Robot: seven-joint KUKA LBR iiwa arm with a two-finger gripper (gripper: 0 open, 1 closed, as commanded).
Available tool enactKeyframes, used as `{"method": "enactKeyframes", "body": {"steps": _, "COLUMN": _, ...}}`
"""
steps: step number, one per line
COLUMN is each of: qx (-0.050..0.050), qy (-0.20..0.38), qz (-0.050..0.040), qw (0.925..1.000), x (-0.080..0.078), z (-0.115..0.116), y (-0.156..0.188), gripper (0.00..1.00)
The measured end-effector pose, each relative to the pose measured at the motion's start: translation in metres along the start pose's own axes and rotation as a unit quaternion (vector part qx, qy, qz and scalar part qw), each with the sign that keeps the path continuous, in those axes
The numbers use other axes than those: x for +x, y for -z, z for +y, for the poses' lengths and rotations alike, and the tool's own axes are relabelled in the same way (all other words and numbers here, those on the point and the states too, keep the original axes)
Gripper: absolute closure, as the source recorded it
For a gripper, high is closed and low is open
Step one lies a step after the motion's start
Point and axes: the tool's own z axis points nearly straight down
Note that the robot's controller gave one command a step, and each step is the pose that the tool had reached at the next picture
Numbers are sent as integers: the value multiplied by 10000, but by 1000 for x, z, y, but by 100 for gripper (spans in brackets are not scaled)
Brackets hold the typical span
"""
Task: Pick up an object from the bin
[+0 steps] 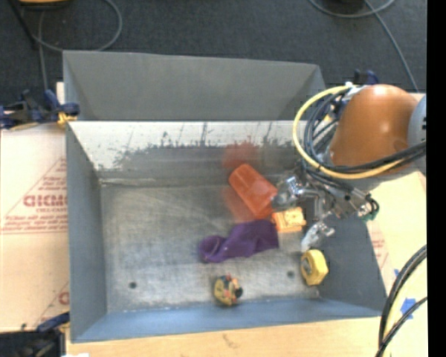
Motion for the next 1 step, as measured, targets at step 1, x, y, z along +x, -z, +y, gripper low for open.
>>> {"method": "enactKeyframes", "body": {"steps": 1, "qx": 0, "qy": 468, "qz": 0, "qw": 9989, "x": -32, "z": 61, "y": -26, "gripper": 0}}
